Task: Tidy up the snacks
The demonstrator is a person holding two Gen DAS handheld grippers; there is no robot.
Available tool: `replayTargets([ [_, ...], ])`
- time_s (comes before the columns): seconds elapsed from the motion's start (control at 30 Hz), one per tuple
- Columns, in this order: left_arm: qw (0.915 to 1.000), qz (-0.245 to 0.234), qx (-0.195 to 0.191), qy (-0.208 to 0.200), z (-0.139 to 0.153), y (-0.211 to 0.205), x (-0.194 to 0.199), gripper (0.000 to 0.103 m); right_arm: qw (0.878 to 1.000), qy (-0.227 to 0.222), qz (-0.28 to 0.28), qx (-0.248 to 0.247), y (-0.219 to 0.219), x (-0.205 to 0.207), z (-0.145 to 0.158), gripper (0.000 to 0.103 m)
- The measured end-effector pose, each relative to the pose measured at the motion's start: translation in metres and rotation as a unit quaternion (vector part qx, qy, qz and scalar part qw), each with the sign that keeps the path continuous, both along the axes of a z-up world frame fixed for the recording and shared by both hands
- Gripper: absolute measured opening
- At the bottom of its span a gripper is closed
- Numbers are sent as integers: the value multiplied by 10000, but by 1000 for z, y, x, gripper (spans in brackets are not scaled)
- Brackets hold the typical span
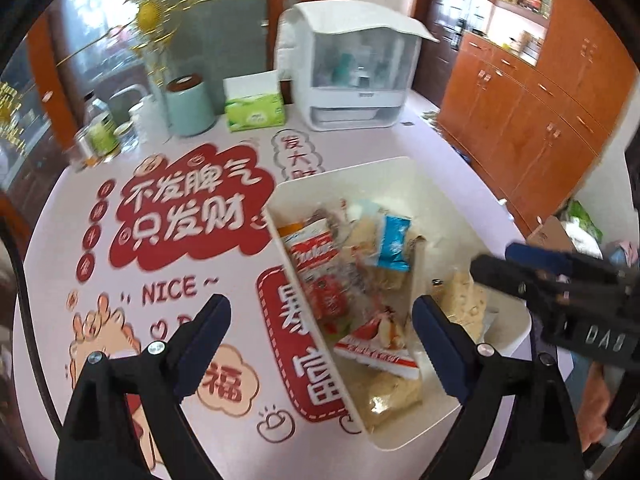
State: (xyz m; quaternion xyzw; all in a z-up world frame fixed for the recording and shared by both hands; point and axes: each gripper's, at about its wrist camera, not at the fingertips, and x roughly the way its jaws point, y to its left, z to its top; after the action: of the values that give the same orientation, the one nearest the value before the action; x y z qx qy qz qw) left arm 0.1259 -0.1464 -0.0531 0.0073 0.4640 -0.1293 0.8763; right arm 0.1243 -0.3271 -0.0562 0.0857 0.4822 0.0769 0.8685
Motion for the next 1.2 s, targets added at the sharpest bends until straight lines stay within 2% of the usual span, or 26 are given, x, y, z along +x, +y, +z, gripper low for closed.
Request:
replayTargets([
  [0.13, 9995, 306, 50, -66, 1, 16, -13, 92, 9997, 150, 138, 144, 10, -10, -12, 60],
  [0.27, 9975, 626, 212, -232, 6, 33, -30, 92, 9996, 114, 213, 148, 20, -24, -15, 60],
  [0.73, 9889, 1382, 253, -478, 24, 83, -87, 95, 9987, -101, 445, 222, 57, -68, 2, 60],
  [0.9, 9857, 1566, 337, -523, 30, 96, -97, 95, 9981, -349, 487, 162, 73, -84, 15, 72],
  [1.07, 9829, 1657, 498, -622, 38, 102, -101, 96, 9969, -693, 361, 11, 79, -89, 32, 76],
  [1.2, 9818, 1738, 478, -595, 41, 105, -101, 96, 9967, -755, 314, -20, 84, -89, 37, 76],
])
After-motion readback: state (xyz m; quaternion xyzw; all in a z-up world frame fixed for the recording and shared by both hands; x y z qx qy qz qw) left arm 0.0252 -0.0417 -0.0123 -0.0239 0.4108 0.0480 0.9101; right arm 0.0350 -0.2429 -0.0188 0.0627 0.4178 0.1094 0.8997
